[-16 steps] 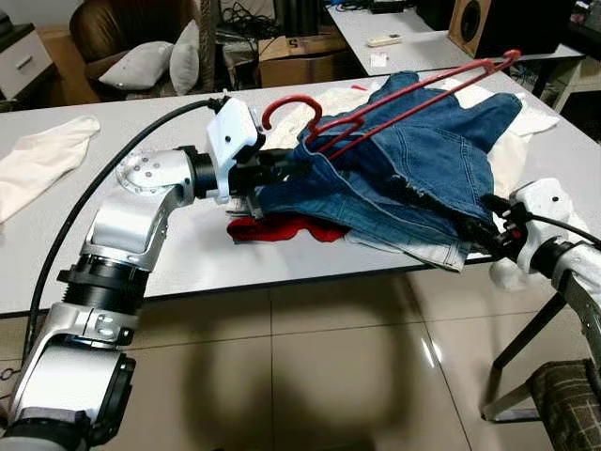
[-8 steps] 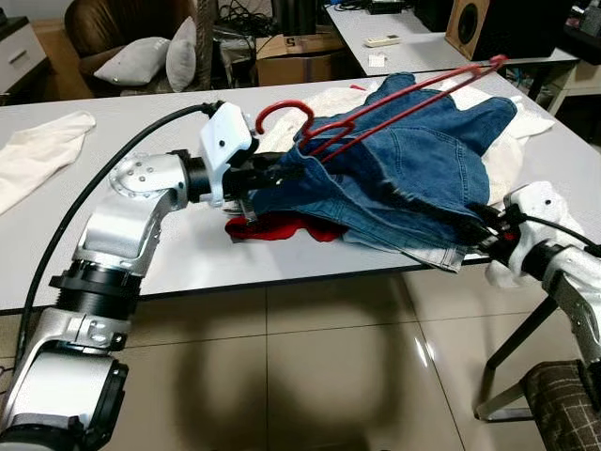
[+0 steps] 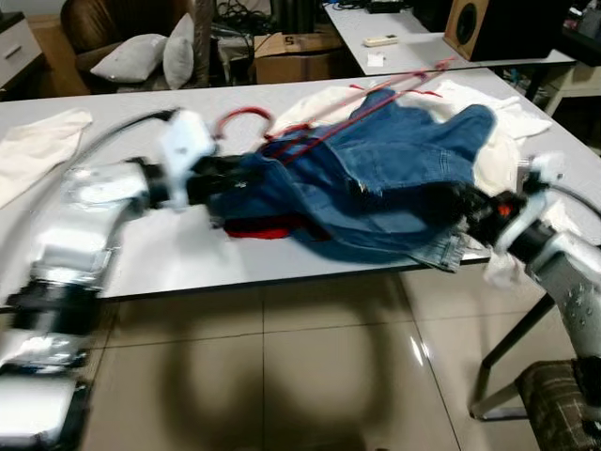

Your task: Hang hanger

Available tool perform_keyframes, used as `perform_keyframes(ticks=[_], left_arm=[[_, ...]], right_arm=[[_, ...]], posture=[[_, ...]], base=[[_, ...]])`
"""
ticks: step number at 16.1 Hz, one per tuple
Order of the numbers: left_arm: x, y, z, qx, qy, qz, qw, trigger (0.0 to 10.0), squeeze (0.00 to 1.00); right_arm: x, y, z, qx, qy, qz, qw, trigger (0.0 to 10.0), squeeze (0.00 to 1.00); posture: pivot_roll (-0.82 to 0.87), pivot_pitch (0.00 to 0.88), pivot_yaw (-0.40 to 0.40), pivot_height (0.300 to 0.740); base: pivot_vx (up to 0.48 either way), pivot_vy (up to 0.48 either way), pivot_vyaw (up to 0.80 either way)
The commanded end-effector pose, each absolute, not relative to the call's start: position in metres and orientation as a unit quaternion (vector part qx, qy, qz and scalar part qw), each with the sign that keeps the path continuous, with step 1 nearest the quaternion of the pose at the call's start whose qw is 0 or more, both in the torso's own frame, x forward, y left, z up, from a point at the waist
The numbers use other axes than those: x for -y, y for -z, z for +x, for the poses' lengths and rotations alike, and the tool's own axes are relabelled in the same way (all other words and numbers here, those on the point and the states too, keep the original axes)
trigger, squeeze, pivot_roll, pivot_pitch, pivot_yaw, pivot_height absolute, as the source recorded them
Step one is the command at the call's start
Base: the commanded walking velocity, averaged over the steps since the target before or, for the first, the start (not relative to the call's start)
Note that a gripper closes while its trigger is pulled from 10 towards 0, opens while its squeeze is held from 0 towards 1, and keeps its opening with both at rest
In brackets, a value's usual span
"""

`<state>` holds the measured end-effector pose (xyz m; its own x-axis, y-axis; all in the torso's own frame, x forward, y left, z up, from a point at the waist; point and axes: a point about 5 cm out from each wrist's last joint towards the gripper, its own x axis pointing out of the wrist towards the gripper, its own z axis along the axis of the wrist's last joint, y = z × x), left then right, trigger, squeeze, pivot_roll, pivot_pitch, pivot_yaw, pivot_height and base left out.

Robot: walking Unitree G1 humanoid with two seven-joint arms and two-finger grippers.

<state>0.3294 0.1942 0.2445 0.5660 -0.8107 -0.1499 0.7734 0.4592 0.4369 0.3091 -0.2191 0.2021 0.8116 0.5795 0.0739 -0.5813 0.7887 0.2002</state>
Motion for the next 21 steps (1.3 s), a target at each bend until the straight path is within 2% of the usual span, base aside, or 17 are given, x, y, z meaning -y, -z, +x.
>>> perform_keyframes(ticks=[1,2,4,7,11,15,18,21], left_arm=[[-0.205,-0.254,0.324,0.046,0.461,0.238,0.854,0.0,0.00],[-0.209,-0.258,0.318,0.049,0.470,0.234,0.850,0.0,0.00],[-0.214,-0.269,0.283,0.011,0.543,0.230,0.807,0.0,0.00],[-0.200,-0.240,0.271,-0.058,0.588,0.221,0.776,0.0,0.00],[-0.188,-0.238,0.274,-0.057,0.575,0.203,0.791,0.0,0.00],[-0.197,-0.215,0.284,-0.120,0.535,0.274,0.790,0.0,0.00],[-0.188,-0.206,0.288,-0.137,0.535,0.289,0.782,0.0,0.00],[-0.187,-0.205,0.308,-0.130,0.479,0.304,0.813,0.0,0.00]], right_arm=[[0.215,-0.216,0.309,0.021,-0.316,0.121,0.941,0.0,0.00],[0.212,-0.220,0.311,0.022,-0.321,0.128,0.938,0.0,0.00],[0.201,-0.241,0.328,0.024,-0.320,0.172,0.931,0.0,0.00],[0.205,-0.250,0.348,0.024,-0.266,0.174,0.948,0.0,0.00],[0.213,-0.239,0.352,-0.018,-0.236,0.139,0.962,0.0,0.00],[0.213,-0.253,0.350,0.011,-0.251,0.151,0.956,0.0,0.00],[0.211,-0.259,0.350,0.019,-0.257,0.147,0.955,0.0,0.00],[0.202,-0.262,0.346,0.023,-0.283,0.141,0.948,0.0,0.00]], posture=[[0.00,0.000,-0.002,0.740],[0.00,0.000,-0.011,0.740],[0.04,0.000,-0.046,0.740],[0.05,0.000,-0.049,0.740],[0.04,0.000,-0.035,0.740],[0.03,0.000,-0.025,0.740],[0.03,0.000,-0.016,0.740],[0.02,0.000,-0.007,0.740]], base=[[0.000,0.000,0.00],[0.000,0.000,0.00],[0.000,0.000,0.00],[0.000,0.000,0.00],[0.000,0.000,0.00],[0.000,0.000,0.00],[0.000,0.000,0.00],[0.000,0.000,0.00]])
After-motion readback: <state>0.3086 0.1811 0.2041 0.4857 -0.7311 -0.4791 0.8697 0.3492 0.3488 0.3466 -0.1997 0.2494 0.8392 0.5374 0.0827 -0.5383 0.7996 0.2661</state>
